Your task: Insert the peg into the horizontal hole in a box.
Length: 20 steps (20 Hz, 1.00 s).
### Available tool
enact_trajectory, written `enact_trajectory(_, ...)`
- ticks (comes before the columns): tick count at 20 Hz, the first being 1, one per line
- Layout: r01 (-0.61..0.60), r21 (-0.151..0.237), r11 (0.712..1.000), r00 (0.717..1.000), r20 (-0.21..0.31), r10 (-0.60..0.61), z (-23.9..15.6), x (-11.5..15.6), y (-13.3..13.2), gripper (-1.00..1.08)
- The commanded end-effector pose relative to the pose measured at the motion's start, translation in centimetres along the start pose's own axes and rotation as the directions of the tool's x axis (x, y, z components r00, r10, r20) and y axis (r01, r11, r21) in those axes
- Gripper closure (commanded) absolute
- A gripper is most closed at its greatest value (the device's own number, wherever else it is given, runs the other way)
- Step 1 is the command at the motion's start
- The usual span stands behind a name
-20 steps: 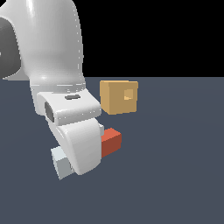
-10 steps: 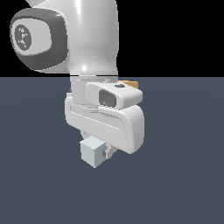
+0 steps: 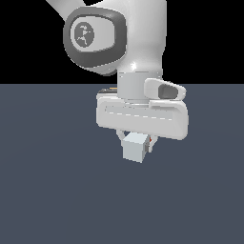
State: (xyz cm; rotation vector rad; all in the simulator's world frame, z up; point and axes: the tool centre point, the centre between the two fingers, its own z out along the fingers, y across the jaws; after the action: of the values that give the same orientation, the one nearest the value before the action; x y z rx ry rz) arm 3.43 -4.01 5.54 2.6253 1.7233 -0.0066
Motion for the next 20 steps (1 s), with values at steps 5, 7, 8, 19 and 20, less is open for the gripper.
enact_trajectory(5,0.177,-0.004,0.984,0.984,-0.001,-0.177,-1.2,4.8,2.1,1.08)
enact_trajectory(7,0.230,-0.004,0.973,0.973,-0.001,-0.230,-1.6,6.3,2.5,1.08)
enact_trajectory(8,0.257,-0.004,0.966,0.966,-0.001,-0.257,-1.7,7.1,2.7,1.08)
enact_trajectory(19,0.532,-0.004,0.847,0.847,-0.002,-0.532,-3.5,15.8,3.3,1.08)
enact_trajectory(20,0.552,-0.004,0.834,0.834,-0.002,-0.552,-3.6,16.5,3.2,1.08)
